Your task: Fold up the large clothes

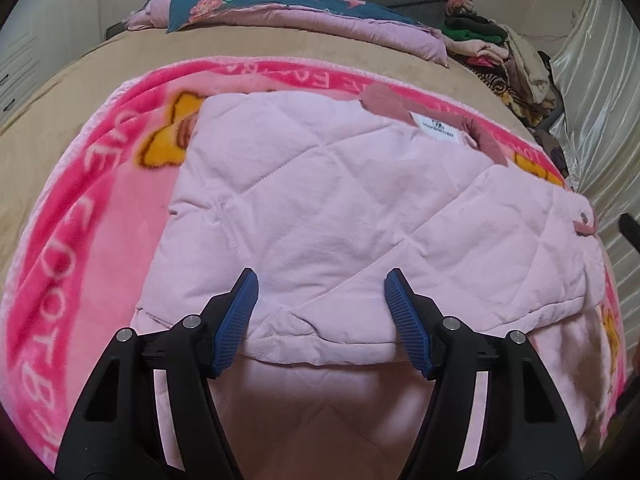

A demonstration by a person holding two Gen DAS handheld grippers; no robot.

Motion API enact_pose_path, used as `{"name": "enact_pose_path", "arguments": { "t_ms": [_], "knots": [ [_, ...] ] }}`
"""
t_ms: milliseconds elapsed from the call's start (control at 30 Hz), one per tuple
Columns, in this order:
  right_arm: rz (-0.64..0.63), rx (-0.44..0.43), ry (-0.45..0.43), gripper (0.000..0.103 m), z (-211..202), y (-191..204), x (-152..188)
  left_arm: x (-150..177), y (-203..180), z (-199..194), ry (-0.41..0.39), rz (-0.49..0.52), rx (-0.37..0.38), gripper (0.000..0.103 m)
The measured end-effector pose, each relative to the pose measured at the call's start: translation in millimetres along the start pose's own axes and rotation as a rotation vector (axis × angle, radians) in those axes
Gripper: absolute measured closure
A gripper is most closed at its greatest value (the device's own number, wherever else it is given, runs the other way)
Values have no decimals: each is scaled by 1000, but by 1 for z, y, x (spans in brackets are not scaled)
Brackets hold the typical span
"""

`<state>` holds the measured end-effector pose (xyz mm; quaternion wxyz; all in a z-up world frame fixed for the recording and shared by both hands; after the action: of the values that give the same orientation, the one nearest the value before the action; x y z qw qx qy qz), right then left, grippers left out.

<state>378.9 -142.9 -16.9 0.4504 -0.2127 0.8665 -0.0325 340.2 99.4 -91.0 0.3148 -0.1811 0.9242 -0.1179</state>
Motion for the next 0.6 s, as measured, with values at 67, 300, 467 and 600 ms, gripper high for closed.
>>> {"name": "enact_pose_path", "arguments": {
  "t_ms": [67, 300, 467, 600],
  "knots": [
    [-41, -23, 0, 20, 0, 13, -5, 0, 0, 2, 1, 0, -2, 44],
    [-152, -110, 84, 17, 29, 57, -7, 0, 0, 2, 5, -5, 5, 44],
    [-152, -149, 292, 15, 85, 68, 21, -1, 1, 2, 9, -13, 15, 44],
    [-114, -161, 312, 11, 103, 68, 32, -1, 0, 1, 10, -11, 19, 44]
  ]
}}
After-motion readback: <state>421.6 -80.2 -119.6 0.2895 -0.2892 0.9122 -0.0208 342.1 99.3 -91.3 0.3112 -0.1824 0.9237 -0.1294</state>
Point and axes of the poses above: each gripper's, at about its wrist camera, not at the fingertips, and z roughly the way its jaws point, y to its left, x to its underside, the point moved 4 cm from there along z, roughly the way its jaws point, and after that the axes turned 15 degrees about -z, right-handed, at the moved point
